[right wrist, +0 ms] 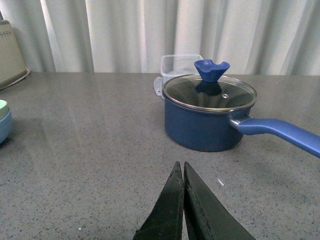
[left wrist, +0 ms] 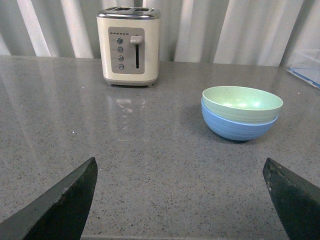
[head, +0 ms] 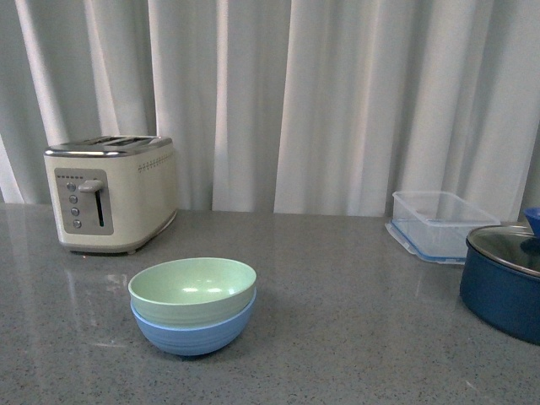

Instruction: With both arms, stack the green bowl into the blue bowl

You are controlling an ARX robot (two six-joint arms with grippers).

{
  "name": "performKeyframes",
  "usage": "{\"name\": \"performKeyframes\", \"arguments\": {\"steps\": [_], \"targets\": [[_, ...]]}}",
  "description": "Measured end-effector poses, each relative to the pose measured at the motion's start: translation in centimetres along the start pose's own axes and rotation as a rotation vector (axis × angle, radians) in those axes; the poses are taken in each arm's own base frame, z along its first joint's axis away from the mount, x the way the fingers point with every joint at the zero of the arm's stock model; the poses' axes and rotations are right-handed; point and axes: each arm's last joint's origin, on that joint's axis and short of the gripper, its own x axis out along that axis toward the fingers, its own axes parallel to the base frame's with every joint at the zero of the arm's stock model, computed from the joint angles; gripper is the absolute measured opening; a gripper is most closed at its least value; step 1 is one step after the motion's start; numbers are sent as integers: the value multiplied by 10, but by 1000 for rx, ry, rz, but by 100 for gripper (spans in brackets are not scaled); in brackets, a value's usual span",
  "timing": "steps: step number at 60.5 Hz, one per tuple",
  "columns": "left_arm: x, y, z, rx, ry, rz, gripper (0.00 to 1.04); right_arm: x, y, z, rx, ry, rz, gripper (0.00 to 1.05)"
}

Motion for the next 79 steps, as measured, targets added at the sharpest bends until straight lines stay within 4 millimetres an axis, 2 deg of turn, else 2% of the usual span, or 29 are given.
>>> {"name": "performKeyframes", "arguments": {"steps": [32, 42, 55, 64, 68, 79], "targets": [[0, 0, 0, 0, 0, 0, 98, -12, 0, 0, 0, 0, 0, 1], [0, 0, 0, 0, 0, 0, 98, -22, 0, -3, -1, 5, 1, 1], [0, 0, 0, 0, 0, 0, 98, -23, 0, -3, -1, 6, 1, 1], [0, 0, 0, 0, 0, 0, 98, -23, 0, -3, -2, 6, 0, 25], [0, 0, 0, 0, 0, 0, 98, -23, 0, -3, -2, 5, 1, 41], [0, 0, 0, 0, 0, 0, 98, -23, 0, -3, -2, 5, 1, 73]]}}
